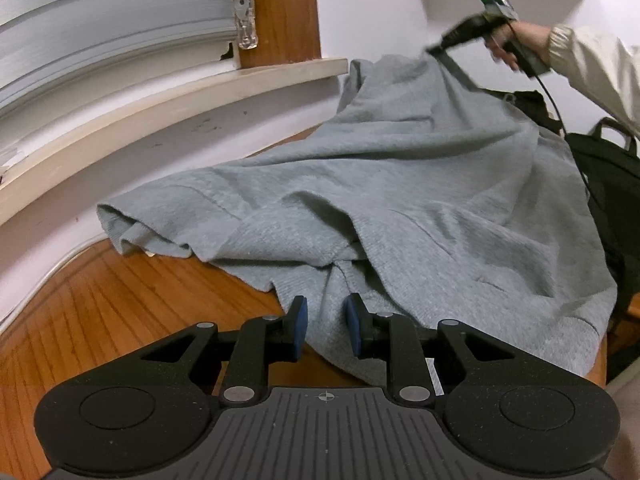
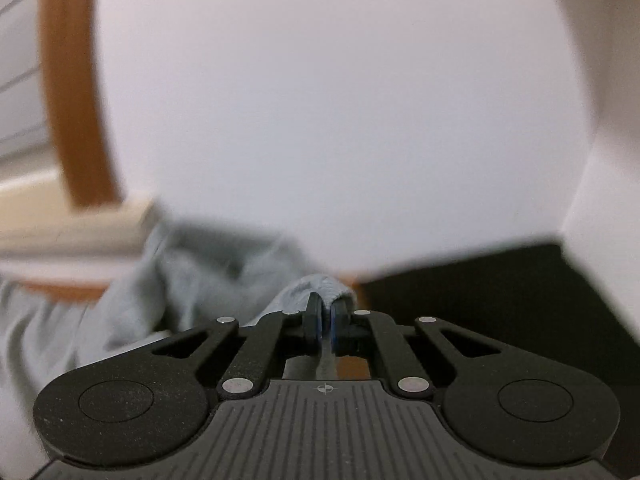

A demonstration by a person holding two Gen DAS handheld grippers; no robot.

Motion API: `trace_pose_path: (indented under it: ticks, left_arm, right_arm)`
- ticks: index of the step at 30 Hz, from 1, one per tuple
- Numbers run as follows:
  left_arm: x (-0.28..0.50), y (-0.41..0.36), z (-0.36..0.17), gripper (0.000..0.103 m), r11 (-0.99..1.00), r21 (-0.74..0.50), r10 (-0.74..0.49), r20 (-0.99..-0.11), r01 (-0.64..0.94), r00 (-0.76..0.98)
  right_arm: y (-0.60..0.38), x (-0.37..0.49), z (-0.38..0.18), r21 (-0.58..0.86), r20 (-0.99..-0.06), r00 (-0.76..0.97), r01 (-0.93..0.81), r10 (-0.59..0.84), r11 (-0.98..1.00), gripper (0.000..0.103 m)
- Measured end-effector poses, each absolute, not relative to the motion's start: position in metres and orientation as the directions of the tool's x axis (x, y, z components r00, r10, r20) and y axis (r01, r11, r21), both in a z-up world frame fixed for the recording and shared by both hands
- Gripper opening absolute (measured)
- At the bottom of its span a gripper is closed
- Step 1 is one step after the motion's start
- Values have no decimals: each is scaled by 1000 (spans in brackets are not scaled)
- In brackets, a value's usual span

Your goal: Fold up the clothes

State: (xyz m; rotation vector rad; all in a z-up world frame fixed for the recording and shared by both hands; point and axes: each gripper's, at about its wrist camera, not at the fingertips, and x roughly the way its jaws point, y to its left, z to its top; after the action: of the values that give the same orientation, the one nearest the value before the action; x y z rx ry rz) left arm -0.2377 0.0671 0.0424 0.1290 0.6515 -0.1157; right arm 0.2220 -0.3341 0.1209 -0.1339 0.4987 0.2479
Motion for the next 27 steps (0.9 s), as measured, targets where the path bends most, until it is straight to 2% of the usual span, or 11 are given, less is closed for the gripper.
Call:
trace_pose_path:
  ticks: [5,7,9,10,13,17,21,25,27]
  left_arm:
    - [-241,62,41,25,989,103,-24,-603,108,797]
    - [-242,61,41,25,990,99,-18,-601,97,799]
    - [-243,63,42,25,992,88,-19,-600,89,800]
    - [-243,64,42,25,993,80,-22,-599,87,800]
    - [-243,66,43,26,995,61,-26,-603,79,798]
    - [-241,64,44,31,995,74,-4,-608,62,794]
    - [-240,62,46,32,995,88,18,-614,45,789]
    - [-239,61,48,39,994,102,41,-619,28,785]
    - [-238,60,49,48,994,109,52,-621,20,782]
  right_arm:
    - [-338,249,132,-89,-379,920,-149,105,985,5]
    - [-342,256,128,-76,-360,929,-117,83,990,14]
    - [-349,249,121,-54,-355,930,-122,95,991,58]
    - [-354,243,117,-45,-347,932,-129,105,991,64]
    - [-377,222,110,-4,-371,916,-165,152,986,66]
    - [-410,191,88,31,-466,858,-229,217,973,66]
    - [-432,158,53,-9,-525,830,-225,187,974,66]
    - [-419,124,25,19,-563,787,-295,254,955,66]
    - [-398,109,19,-23,-567,775,-353,278,935,67]
